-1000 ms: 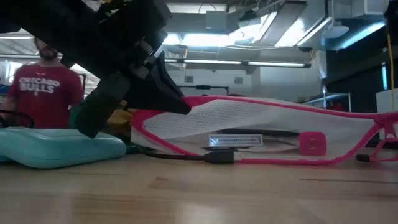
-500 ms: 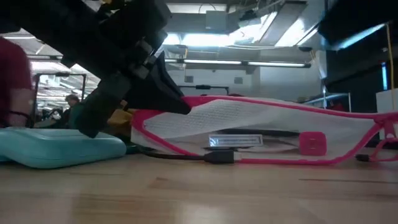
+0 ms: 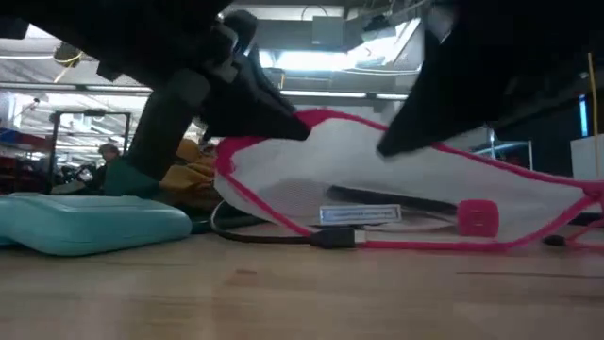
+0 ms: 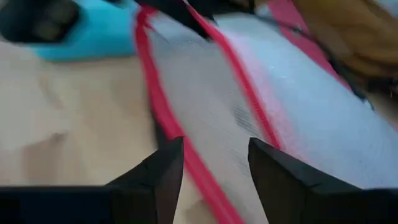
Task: Unpack backpack
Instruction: Remove the black pouch from the pink zipper pouch
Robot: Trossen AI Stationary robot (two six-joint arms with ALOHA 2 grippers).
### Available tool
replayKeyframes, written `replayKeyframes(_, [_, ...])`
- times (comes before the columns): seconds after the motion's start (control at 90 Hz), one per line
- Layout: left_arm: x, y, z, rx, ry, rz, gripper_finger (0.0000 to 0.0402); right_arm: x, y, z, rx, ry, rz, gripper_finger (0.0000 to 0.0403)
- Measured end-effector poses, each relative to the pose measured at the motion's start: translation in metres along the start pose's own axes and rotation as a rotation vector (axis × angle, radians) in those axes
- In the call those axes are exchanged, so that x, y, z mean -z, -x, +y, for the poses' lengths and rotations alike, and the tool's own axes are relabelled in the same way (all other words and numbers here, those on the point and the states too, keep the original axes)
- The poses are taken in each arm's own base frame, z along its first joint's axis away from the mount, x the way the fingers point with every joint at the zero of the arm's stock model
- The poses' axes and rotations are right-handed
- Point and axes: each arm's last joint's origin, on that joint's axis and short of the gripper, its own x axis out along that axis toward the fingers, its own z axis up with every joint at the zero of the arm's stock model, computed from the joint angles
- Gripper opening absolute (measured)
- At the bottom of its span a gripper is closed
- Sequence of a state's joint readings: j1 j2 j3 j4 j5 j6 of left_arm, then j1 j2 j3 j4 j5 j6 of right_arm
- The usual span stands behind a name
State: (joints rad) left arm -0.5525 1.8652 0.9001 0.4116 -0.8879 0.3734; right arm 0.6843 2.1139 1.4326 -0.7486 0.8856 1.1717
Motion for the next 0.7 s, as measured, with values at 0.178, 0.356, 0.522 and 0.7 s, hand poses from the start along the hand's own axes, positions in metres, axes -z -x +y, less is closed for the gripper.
replayKeyframes(0.178, [0.000,0.000,0.000,0.001,-0.004,-0.001,0.0000,0.003,-0.025,-0.018,0.090,-0.066,0.029,0.0165])
replayKeyframes(0.356, [0.000,0.001,0.000,0.001,-0.005,0.000,0.0000,0.005,-0.041,-0.034,0.177,-0.128,0.043,0.0165])
replayKeyframes(0.522, [0.000,0.001,-0.001,0.002,-0.005,0.000,0.0000,0.004,-0.039,-0.040,0.224,-0.159,0.046,0.0165])
replayKeyframes(0.7, [0.000,0.001,-0.001,0.002,-0.005,0.001,0.0000,0.007,-0.034,-0.043,0.256,-0.187,0.116,0.0165])
